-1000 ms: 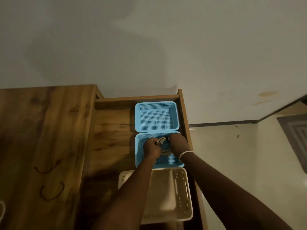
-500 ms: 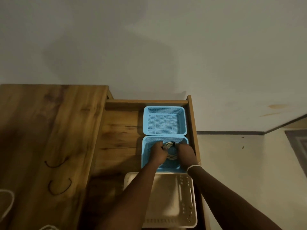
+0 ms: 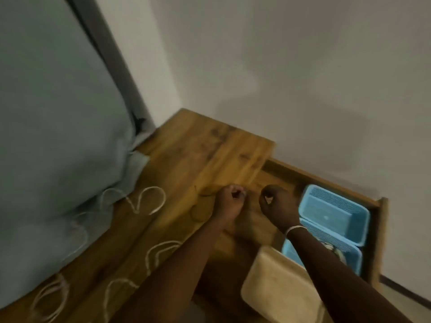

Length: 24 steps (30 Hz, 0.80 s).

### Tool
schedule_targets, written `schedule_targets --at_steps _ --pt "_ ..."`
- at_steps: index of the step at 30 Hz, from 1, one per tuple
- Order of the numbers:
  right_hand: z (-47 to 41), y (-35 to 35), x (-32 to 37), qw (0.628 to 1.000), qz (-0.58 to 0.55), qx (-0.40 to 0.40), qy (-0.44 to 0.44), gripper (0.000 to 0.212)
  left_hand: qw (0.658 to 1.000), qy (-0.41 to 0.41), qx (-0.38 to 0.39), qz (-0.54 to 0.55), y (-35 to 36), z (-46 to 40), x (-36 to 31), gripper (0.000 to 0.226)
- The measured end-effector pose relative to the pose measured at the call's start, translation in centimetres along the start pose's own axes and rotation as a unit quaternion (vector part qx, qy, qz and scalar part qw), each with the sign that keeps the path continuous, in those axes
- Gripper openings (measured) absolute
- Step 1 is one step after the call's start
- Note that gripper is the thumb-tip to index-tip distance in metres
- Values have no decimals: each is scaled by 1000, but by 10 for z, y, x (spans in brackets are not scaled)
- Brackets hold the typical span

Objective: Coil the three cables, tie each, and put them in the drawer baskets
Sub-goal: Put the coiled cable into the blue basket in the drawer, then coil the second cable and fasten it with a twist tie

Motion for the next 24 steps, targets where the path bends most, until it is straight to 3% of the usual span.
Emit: schedule_targets --at_steps 3,6,10,14,16,19,24 --pt "-19 49 121 988 -20 50 -143 13 992 11 -127 -3 -131 46 16 2" --pt "-10 108 222 964 -43 141 -221 24 973 -12 -231 -17 -241 106 52 8" --pt "18 185 314 939 -20 237 -248 36 938 -52 -327 -99 -357 203 116 6" --pt "45 231 376 928 27 253 -272 19 899 -100 -407 -129 -426 297 179 5" --pt "65 250 411 919 29 261 -295 4 892 -164 -393 -151 -445 330 223 12" --pt "87 272 446 905 38 275 -322 11 900 -269 -305 -156 -438 354 286 26" --pt "127 322 480 850 94 357 -376 18 921 -286 -223 -139 -409 356 345 70"
Point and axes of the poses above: each hand's wrist, its own z-axis away from the middle knuckle, its own y-axis out of the palm, x = y × z, the point moved 9 cm from there along -z, towards the middle knuckle, and after that the axes turned 9 degrees about x, right-handed, at the moved point
